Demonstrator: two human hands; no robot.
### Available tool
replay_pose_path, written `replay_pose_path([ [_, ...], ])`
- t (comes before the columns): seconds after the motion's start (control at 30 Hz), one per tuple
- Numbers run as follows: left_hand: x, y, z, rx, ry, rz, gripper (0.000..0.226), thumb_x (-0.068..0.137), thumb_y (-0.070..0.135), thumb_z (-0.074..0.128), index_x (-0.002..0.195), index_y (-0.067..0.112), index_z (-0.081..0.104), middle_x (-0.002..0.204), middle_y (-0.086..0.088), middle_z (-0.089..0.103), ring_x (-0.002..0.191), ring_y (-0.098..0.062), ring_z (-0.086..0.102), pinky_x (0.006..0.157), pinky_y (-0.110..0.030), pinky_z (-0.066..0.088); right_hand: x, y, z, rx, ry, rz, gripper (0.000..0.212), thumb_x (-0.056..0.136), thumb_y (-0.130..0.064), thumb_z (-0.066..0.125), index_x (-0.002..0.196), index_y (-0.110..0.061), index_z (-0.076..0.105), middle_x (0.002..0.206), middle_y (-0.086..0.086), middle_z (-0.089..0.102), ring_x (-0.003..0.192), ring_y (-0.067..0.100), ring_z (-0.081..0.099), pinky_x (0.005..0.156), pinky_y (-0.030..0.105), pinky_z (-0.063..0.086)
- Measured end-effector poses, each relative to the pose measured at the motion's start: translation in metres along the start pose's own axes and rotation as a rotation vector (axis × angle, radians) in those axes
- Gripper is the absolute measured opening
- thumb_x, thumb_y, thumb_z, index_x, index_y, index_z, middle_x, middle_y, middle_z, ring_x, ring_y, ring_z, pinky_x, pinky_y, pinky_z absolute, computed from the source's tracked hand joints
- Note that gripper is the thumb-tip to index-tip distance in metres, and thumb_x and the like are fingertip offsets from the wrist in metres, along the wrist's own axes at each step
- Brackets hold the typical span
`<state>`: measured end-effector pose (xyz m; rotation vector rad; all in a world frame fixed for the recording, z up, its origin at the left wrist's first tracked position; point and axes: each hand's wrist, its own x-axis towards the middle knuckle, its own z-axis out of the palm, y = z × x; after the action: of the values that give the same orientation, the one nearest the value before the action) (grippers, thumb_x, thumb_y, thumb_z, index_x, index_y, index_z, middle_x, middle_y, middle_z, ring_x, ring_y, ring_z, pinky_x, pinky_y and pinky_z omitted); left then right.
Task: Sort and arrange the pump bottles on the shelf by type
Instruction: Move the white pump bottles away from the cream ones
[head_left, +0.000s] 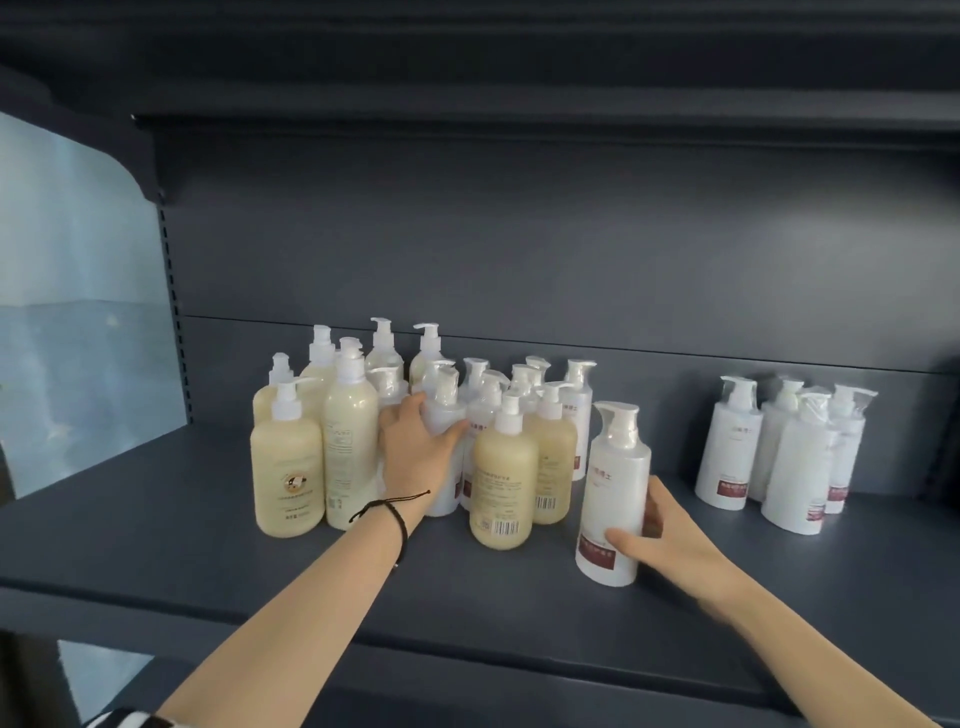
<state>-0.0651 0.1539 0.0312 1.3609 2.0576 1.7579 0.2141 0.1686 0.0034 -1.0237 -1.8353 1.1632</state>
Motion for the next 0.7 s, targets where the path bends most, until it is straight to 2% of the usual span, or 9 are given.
replay_pose_path([
  [0.17, -0.002, -0.006, -0.002, 0.015, 0.034, 0.073, 0.055, 0.077, 0.038, 0.073, 0.122, 0.016, 0.05, 0.11, 0.005, 0.057, 0.1, -0.014, 0.052, 0.079, -0.026, 0.039, 0.006, 0.005, -0.004, 0.023, -0.022, 0.011, 0.056, 0.083, -0.003, 0.07, 0.124, -0.03, 0.043, 0.119, -0.012, 0.062, 0.106, 0.0, 0.062, 0.071, 0.018, 0.053],
  [0.27, -0.002, -0.008, -0.008, -0.078, 0.028, 0.047, 0.055, 0.076, 0.031, 0.077, 0.123, 0.016, 0.053, 0.108, 0.008, 0.057, 0.102, -0.01, 0.054, 0.082, -0.023, 0.04, 0.008, 0.006, -0.004, 0.031, -0.026, 0.012, 0.057, 0.082, -0.003, 0.07, 0.125, -0.029, 0.043, 0.121, -0.01, 0.062, 0.109, 0.004, 0.061, 0.075, 0.021, 0.052],
  [0.37, -0.006, -0.01, -0.016, -0.167, -0.002, 0.042, 0.054, 0.075, 0.023, 0.079, 0.122, 0.014, 0.055, 0.111, 0.003, 0.062, 0.101, -0.013, 0.058, 0.085, -0.024, 0.044, 0.007, 0.005, -0.003, 0.038, -0.016, 0.021, 0.053, 0.082, -0.003, 0.07, 0.118, -0.032, 0.044, 0.119, -0.01, 0.061, 0.108, 0.005, 0.06, 0.075, 0.023, 0.051],
  [0.5, -0.014, -0.005, -0.032, -0.22, -0.123, 0.052, 0.05, 0.078, 0.019, 0.077, 0.122, 0.013, 0.054, 0.107, 0.004, 0.059, 0.088, -0.003, 0.056, 0.071, -0.013, 0.043, 0.004, 0.004, 0.0, 0.031, 0.012, 0.034, 0.053, 0.083, -0.002, 0.068, 0.12, -0.03, 0.042, 0.119, -0.01, 0.06, 0.108, 0.005, 0.058, 0.077, 0.023, 0.049],
  [0.57, -0.018, -0.003, -0.041, -0.258, -0.185, 0.04, 0.049, 0.078, 0.018, 0.076, 0.123, 0.015, 0.054, 0.108, 0.003, 0.058, 0.087, 0.003, 0.053, 0.07, -0.016, 0.044, 0.003, 0.003, 0.003, 0.023, 0.031, 0.043, 0.053, 0.083, -0.002, 0.068, 0.123, -0.027, 0.04, 0.119, -0.009, 0.058, 0.108, 0.006, 0.057, 0.083, 0.026, 0.047],
  [0.7, -0.027, -0.001, -0.062, -0.341, -0.334, -0.019, 0.042, 0.081, 0.019, 0.073, 0.117, 0.027, 0.053, 0.104, 0.013, 0.058, 0.093, 0.001, 0.053, 0.065, -0.018, 0.042, -0.001, 0.003, 0.008, 0.048, 0.064, 0.057, 0.055, 0.084, -0.001, 0.066, 0.126, -0.025, 0.039, 0.121, -0.006, 0.058, 0.11, 0.01, 0.057, 0.09, 0.033, 0.046],
])
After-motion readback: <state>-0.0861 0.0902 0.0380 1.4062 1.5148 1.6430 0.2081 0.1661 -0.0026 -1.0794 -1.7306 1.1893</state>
